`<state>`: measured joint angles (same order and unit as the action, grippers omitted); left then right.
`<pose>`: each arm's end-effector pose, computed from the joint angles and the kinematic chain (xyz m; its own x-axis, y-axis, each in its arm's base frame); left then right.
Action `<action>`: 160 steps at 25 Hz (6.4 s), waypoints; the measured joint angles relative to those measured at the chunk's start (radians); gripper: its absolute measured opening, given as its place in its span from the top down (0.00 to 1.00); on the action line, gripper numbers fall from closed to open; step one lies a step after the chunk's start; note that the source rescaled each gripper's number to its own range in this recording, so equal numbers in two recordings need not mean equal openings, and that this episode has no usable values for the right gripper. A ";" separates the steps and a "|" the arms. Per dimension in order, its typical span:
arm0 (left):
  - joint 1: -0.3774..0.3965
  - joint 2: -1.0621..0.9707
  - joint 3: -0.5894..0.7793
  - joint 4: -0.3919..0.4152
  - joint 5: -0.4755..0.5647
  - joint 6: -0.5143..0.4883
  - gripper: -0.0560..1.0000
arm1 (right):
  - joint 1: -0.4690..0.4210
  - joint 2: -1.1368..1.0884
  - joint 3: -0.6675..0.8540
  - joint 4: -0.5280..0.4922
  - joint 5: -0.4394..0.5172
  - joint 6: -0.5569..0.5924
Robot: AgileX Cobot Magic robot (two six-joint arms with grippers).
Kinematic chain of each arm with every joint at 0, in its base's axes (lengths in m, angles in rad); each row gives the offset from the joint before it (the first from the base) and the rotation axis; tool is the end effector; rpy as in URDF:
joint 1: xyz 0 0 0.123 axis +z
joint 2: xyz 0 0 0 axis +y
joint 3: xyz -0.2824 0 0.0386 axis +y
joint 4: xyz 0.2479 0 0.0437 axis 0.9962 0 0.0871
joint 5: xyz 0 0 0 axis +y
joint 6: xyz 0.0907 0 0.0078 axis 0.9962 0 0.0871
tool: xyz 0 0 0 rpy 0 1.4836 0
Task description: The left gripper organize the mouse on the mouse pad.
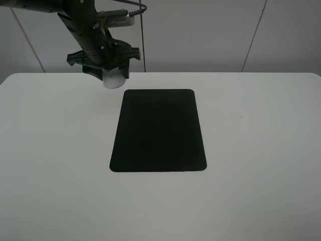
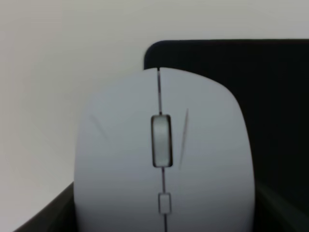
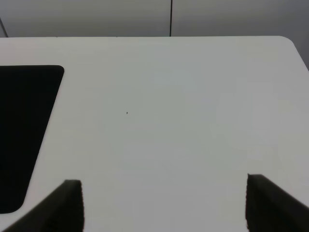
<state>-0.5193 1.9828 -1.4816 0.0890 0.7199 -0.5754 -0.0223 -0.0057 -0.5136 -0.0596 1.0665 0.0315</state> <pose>0.3719 -0.2065 0.2032 -0.9171 -0.0355 -0.3970 0.0313 0.9865 -0.1605 -0.0078 -0.0046 0.2805 -0.4430 0.0126 -0.8964 0.0702 0.9973 -0.0207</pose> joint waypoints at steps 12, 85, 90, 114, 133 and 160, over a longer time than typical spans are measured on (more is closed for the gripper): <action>-0.124 0.240 -0.272 -0.021 0.130 0.032 0.93 | 0.000 0.000 0.000 0.000 0.000 0.000; -0.185 0.426 -0.340 -0.153 0.156 -0.007 0.49 | 0.000 0.000 0.000 0.000 0.000 0.000; -0.192 0.417 -0.427 -0.109 0.236 0.002 0.49 | 0.000 0.000 0.000 0.000 0.000 0.000; -0.094 0.129 -0.311 -0.007 0.447 0.100 0.48 | 0.000 0.000 0.000 -0.002 0.000 0.000; 0.335 -0.834 0.659 0.096 0.126 0.147 0.48 | 0.000 0.000 0.000 -0.001 0.000 0.000; 0.336 -1.937 0.891 -0.001 0.425 0.327 0.48 | 0.000 0.000 0.000 -0.001 0.000 0.000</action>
<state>-0.1834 0.0460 -0.5904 0.0876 1.1446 -0.2483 -0.0223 -0.0057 -0.5136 -0.0605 1.0665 0.0315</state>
